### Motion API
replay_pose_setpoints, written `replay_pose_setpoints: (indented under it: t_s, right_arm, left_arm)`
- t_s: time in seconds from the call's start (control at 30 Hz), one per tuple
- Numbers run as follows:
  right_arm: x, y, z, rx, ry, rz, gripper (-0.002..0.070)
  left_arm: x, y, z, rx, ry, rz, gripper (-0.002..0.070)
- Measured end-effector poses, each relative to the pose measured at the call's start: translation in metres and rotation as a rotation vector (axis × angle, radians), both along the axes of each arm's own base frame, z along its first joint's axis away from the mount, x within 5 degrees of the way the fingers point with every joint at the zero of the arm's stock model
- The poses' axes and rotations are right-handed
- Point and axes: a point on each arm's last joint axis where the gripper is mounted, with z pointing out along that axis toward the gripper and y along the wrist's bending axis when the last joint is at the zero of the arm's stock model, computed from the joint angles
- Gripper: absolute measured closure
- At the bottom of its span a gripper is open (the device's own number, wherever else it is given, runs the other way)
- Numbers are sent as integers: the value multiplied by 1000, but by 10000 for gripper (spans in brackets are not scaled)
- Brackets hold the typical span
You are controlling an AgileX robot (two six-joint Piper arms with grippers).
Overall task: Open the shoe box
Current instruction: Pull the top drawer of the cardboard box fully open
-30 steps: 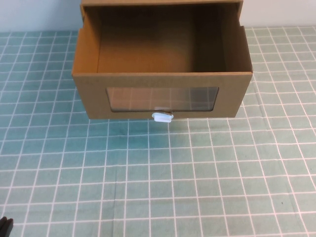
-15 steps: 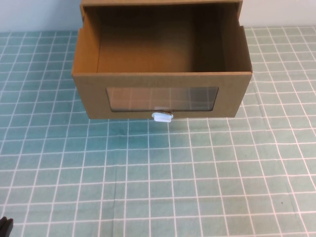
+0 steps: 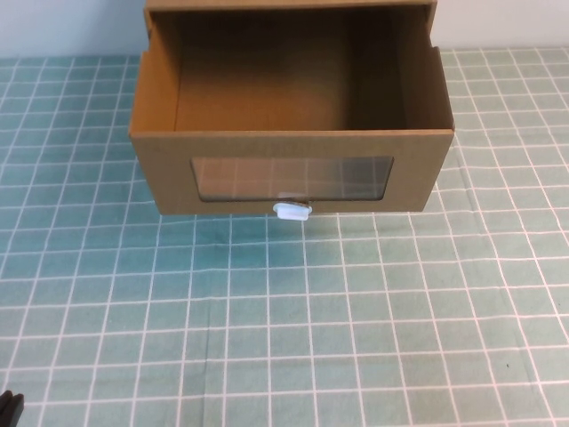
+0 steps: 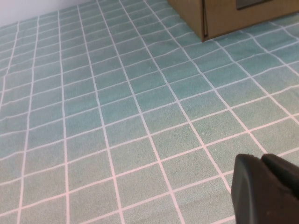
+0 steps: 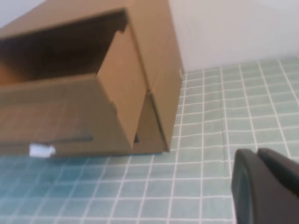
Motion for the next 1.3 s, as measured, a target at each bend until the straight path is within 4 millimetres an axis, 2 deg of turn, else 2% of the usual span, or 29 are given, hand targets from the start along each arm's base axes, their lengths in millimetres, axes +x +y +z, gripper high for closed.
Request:
replay_pose_setpoints:
  t_s: [0.1,0.23,0.47,0.57,0.73,1.3]
  right_arm:
    - [-4,3,-19,-103,-28,22,689]
    - [-5,0,-48,-203,-28,-39,689]
    - [0,-4,-104,-252,27,-103,689]
    - [1,-4,-121,-264,69,-98,689]
    - [0,-4,-127,-273,122,-88,689]
    - [0,-4,-127,-277,125,-86,689]
  left_arm:
    - [0,0,0,0,0,0,680]
    - [0,0,0,0,0,0,680]
    - [0,0,0,0,0,0,680]
    - [0,0,0,0,0,0,680]
    - [0,0,0,0,0,0,680]
    - [0,0,0,0,0,0,680]
